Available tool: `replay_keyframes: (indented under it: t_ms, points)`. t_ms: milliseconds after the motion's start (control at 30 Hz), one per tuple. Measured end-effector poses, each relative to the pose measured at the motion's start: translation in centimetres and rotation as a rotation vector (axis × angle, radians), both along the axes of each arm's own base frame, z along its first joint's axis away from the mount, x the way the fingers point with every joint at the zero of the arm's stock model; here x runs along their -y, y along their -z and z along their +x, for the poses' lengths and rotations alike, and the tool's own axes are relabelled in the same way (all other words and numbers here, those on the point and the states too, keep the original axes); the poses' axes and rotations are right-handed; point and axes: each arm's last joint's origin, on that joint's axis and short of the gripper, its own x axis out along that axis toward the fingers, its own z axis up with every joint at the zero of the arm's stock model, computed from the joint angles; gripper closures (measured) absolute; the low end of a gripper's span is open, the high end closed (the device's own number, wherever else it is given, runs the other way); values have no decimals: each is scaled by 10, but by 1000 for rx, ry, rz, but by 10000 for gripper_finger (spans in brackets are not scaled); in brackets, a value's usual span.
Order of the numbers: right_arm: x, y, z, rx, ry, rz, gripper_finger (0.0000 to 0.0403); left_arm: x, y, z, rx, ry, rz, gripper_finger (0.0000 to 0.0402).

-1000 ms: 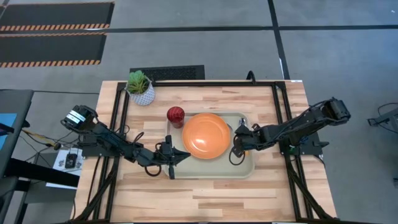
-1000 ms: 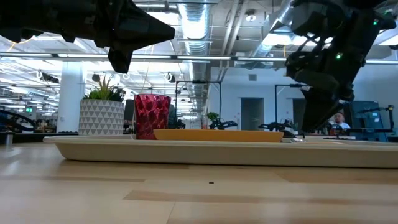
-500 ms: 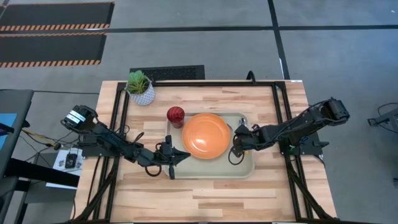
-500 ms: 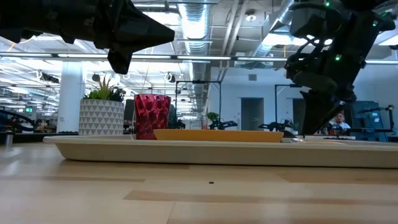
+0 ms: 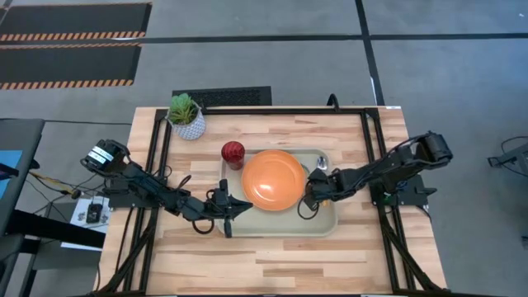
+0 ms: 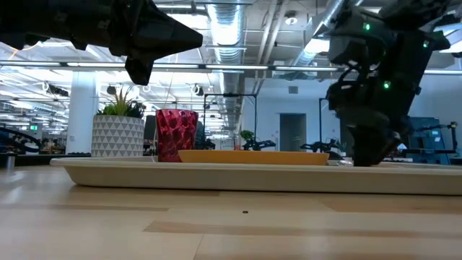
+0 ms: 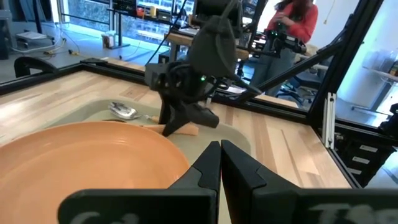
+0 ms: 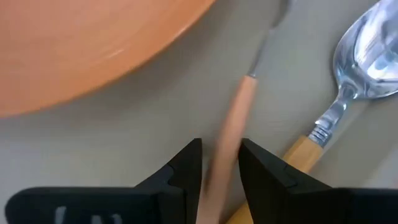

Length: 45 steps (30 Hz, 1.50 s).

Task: Pick and place plate/cup/fork/spoon on tray
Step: Put the orange fork on the gray serving tray between the orange plate and the yellow spoon

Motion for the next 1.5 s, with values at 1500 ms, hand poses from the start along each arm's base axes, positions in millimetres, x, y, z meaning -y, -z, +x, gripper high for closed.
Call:
replay_keyframes:
  t_ms: [1500]
  points:
    - [-14, 9, -18, 364, 506, 105, 270, -5, -8, 4, 74, 66, -19, 401]
